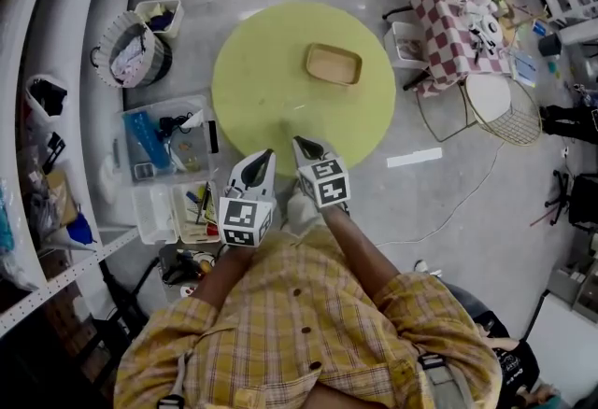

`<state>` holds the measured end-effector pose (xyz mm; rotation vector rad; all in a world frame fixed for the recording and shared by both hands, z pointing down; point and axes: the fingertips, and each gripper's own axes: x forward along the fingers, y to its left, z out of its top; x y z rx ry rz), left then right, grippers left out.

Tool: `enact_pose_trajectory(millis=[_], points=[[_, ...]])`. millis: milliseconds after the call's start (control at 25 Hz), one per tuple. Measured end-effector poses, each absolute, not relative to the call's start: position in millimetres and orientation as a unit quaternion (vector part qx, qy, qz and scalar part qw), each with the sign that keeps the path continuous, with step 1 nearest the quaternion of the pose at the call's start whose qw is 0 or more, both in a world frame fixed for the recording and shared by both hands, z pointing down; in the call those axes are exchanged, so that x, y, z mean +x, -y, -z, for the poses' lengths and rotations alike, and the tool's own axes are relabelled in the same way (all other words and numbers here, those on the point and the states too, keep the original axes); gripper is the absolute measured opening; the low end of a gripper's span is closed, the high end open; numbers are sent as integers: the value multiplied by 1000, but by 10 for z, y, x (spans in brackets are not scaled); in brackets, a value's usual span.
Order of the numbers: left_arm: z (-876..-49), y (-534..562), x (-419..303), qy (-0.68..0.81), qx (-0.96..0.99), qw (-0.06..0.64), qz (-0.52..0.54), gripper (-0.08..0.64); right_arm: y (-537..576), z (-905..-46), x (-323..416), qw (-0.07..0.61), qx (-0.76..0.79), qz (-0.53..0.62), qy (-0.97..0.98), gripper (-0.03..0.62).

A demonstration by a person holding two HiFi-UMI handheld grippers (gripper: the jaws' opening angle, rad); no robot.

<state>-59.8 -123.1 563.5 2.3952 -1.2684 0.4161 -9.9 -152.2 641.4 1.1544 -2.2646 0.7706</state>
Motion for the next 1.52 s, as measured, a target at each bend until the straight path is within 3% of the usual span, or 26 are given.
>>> enact_pose_trajectory(millis=[280,360,800,1520], points=[[-5715,1222,-665,455,853,204,-152,5,1551,-6714,-174,260,417,-299,818,0],[-5741,1219,-685,456,852,207,-152,5,1550,-6783,-180,263,416,-303,816,43],[-5808,1161,-728,460,847,215,-157,5,1561,-7149,-230,298,418,-320,796,67],[-5944,1154,-693,466,841,221,-162,5,1596,-7536,-243,326,418,-332,780,67]])
